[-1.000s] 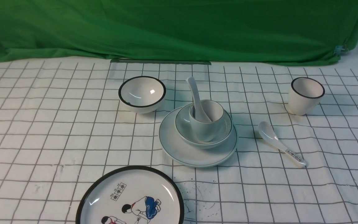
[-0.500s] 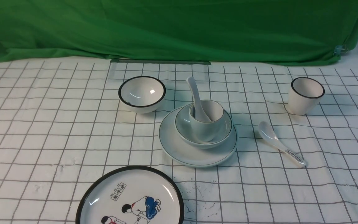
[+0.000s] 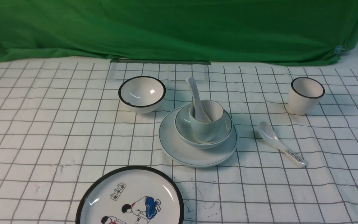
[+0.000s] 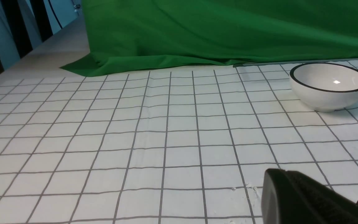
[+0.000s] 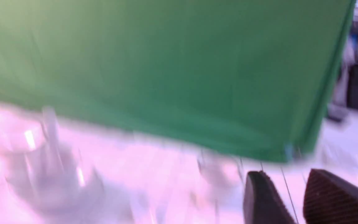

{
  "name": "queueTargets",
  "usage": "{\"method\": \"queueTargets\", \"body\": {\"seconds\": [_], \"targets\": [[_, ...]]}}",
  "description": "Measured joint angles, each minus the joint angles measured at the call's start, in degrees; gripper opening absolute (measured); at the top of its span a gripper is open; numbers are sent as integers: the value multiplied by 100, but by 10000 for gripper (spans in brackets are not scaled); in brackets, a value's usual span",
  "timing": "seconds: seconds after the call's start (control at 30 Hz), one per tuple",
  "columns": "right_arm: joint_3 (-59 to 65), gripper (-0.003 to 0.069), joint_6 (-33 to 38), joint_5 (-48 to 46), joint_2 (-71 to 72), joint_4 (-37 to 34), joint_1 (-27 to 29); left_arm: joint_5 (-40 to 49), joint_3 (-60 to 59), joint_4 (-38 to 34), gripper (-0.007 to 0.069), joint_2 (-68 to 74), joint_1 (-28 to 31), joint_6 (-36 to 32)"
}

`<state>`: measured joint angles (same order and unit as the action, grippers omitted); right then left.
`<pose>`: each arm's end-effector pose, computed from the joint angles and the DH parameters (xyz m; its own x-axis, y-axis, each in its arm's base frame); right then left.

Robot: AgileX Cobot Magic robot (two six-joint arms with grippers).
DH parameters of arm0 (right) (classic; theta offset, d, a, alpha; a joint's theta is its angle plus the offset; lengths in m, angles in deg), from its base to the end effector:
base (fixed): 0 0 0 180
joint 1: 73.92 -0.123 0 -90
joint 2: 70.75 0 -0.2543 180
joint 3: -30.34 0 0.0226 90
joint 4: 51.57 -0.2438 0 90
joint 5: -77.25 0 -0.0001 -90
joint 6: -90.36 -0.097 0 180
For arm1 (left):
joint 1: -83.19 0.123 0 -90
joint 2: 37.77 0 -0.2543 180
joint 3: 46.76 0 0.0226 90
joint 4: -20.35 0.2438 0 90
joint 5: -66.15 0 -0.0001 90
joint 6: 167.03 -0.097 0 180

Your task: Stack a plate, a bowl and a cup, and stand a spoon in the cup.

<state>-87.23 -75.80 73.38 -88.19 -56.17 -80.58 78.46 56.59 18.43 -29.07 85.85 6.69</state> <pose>0.0892 0.0109 0.2748 0.1266 -0.1471 -0.9810 -0.1023 0.9817 -0.1604 0.0859 0.0033 0.1907 -0.1357 0.0706 -0.9882 -0.0290 0.9967 0.0752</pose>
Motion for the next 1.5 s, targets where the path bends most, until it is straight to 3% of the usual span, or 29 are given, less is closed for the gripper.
{"method": "queueTargets", "body": {"seconds": [0.27, 0.4, 1.5], "targets": [[1381, 248, 337, -830, 578, 14, 867, 0, 0, 0, 1, 0, 12, 1], [1426, 248, 368, -1179, 856, 8, 819, -35, 0, 2, 1, -7, 12, 1], [1426, 248, 362, -1179, 860, 3, 754, -43, 0, 25, 1, -7, 15, -18]]}}
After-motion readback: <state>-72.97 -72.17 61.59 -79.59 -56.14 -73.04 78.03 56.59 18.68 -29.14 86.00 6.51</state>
